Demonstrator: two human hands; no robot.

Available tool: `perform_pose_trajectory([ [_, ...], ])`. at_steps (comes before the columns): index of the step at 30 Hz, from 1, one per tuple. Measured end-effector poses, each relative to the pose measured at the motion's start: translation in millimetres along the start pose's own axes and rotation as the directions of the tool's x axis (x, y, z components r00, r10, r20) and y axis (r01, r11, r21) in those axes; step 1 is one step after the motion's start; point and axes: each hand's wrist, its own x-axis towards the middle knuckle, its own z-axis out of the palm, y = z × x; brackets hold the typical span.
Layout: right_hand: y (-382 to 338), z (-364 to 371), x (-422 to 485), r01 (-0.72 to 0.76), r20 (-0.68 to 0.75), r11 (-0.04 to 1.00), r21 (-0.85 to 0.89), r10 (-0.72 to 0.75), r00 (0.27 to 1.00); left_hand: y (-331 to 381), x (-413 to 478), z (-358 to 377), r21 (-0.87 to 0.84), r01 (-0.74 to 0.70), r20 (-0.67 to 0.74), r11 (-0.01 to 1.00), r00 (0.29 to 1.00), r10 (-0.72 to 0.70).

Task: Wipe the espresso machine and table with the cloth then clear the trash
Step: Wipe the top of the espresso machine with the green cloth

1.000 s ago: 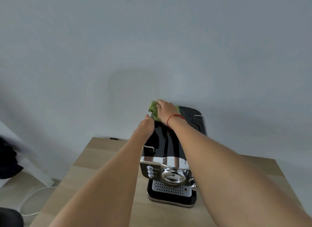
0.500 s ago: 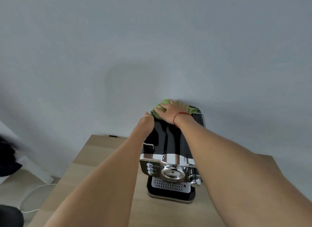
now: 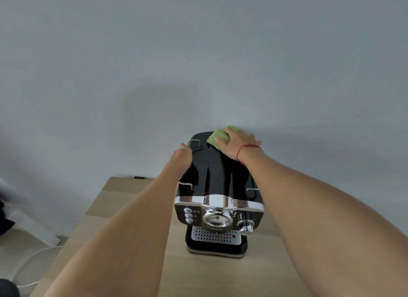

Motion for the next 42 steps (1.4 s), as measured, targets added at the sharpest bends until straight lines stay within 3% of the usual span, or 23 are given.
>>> perform_pose_trajectory([
  [2,-5.1,12.9,-3.0,0.079,0.014,0.984,-0.163,-0.077,0.997,0.8,0.2,0.1,-0.009,-0.002,0.004,1.0,1.0,0.002],
  [4,-18.0,18.4,-2.5,0.22,-0.046,0.966,-0.137,-0.228,0.972,1.7,1.4,-1.0,-0.007,-0.009,-0.003,1.0,1.0,0.009],
  [7,-25.6,17.2,-7.1,0.295,-0.035,0.953,0.076,-0.293,0.956,0.0,1.8,-1.6,0.001,-0.012,-0.016,1.0,1.0,0.012],
  [11,-17.2,8.3,-24.3,0.221,0.05,0.915,0.339,-0.252,0.967,-0.5,1.2,-2.4,0.014,-0.035,-0.022,0.999,0.999,0.035],
  [15,-3.4,-3.9,-44.1,0.163,-0.02,0.836,0.524,-0.18,0.984,0.2,-9.1,-4.2,-0.005,-0.035,-0.066,0.999,0.997,0.034],
  [17,7.5,-9.0,-52.2,0.165,-0.026,0.863,0.479,-0.173,0.985,-3.6,-16.1,-4.4,-0.026,-0.055,-0.097,0.998,0.994,0.053],
  [20,1.0,-9.3,-62.0,0.176,0.146,0.951,0.254,-0.217,0.965,-9.6,-26.4,-4.9,-0.043,-0.094,-0.161,0.995,0.983,0.086],
  [24,-39.5,6.0,-75.3,0.326,0.216,0.945,0.01,-0.321,0.922,-15.5,-27.7,-6.4,-0.096,-0.138,-0.206,0.986,0.972,0.116],
  [26,-51.0,-2.8,-78.4,0.234,0.258,0.96,0.157,-0.268,0.928,-15.3,-26.0,-8.3,-0.12,-0.162,-0.217,0.979,0.967,0.133],
  [28,-47.9,-18.8,-79.6,0.075,0.286,0.874,0.48,-0.237,0.928,-16.2,-27.6,-8.5,-0.106,-0.218,-0.258,0.97,0.948,0.184],
  [30,-32.3,-33.9,-79.5,0.074,0.095,0.739,0.67,-0.184,0.978,-13.8,-31.9,-8.7,0.014,-0.351,-0.38,0.936,0.864,0.33],
  [32,-6.3,-40.8,-77.7,0.11,-0.136,0.702,0.704,-0.019,0.991,-7.4,-41.2,-6.8,0.22,-0.508,-0.427,0.833,0.717,0.551],
  [34,17.0,-36.6,-77.4,0.043,-0.199,0.753,0.657,0.118,0.973,0.8,-52.0,2.3,0.328,-0.63,-0.299,0.704,0.638,0.71],
  [36,30.5,-20.4,-78.1,-0.074,-0.087,0.817,0.571,0.15,0.985,1.5,-59.1,19.1,0.39,-0.636,-0.072,0.667,0.7,0.71],
  [38,34.0,-3.8,-82.9,-0.108,0.015,0.83,0.547,0.12,0.993,-2.8,-60.0,32.7,0.494,-0.578,0.096,0.65,0.779,0.62],
  [42,33.8,5.9,-78.3,-0.094,0.009,0.767,0.635,0.114,0.993,1.6,-53.9,36.9,0.565,-0.56,0.225,0.605,0.811,0.541],
])
